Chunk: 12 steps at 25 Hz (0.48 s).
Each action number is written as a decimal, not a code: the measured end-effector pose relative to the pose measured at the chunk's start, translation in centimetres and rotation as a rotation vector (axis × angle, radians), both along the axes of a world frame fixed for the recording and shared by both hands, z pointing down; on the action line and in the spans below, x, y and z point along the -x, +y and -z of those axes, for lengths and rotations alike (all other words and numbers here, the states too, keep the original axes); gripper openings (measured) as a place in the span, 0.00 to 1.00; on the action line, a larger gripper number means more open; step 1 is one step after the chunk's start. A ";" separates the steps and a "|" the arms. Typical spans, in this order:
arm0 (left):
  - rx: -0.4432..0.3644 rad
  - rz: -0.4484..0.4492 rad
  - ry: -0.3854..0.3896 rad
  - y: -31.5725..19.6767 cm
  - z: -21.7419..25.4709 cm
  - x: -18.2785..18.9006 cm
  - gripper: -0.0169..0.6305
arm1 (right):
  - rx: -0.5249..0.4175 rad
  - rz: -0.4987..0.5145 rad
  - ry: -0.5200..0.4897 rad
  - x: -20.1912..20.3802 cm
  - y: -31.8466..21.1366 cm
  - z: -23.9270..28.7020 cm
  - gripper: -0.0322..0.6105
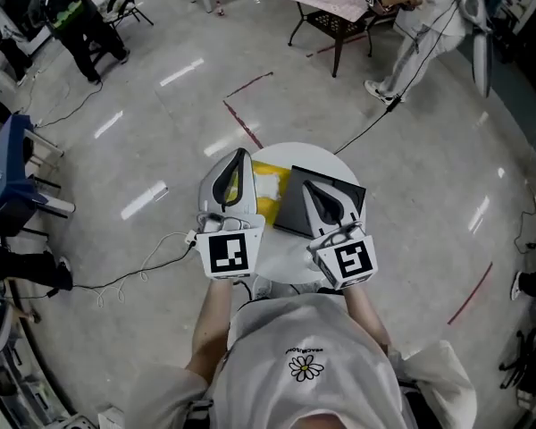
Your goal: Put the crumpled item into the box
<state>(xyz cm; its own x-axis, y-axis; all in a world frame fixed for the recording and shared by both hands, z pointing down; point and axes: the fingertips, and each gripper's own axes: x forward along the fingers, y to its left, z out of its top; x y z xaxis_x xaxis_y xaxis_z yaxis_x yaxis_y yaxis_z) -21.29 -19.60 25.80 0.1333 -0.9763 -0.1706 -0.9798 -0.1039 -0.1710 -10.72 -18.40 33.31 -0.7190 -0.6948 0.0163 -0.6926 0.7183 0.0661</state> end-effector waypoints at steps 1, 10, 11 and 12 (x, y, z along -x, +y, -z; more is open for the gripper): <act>0.004 0.005 0.021 0.5 -0.4 0.0 0.03 | 0.005 0.001 0.000 0.1 -0.1 0.0 0.05; 0.126 0.057 0.130 4.1 -5.9 1.7 0.03 | 0.001 0.037 -0.012 1.5 0.6 -0.4 0.05; 0.124 0.065 0.128 4.2 -5.9 1.7 0.03 | 0.004 0.034 -0.009 1.4 0.7 -0.5 0.05; 0.118 0.074 0.131 4.3 -5.8 1.7 0.03 | 0.006 0.031 -0.005 1.3 0.7 -0.6 0.05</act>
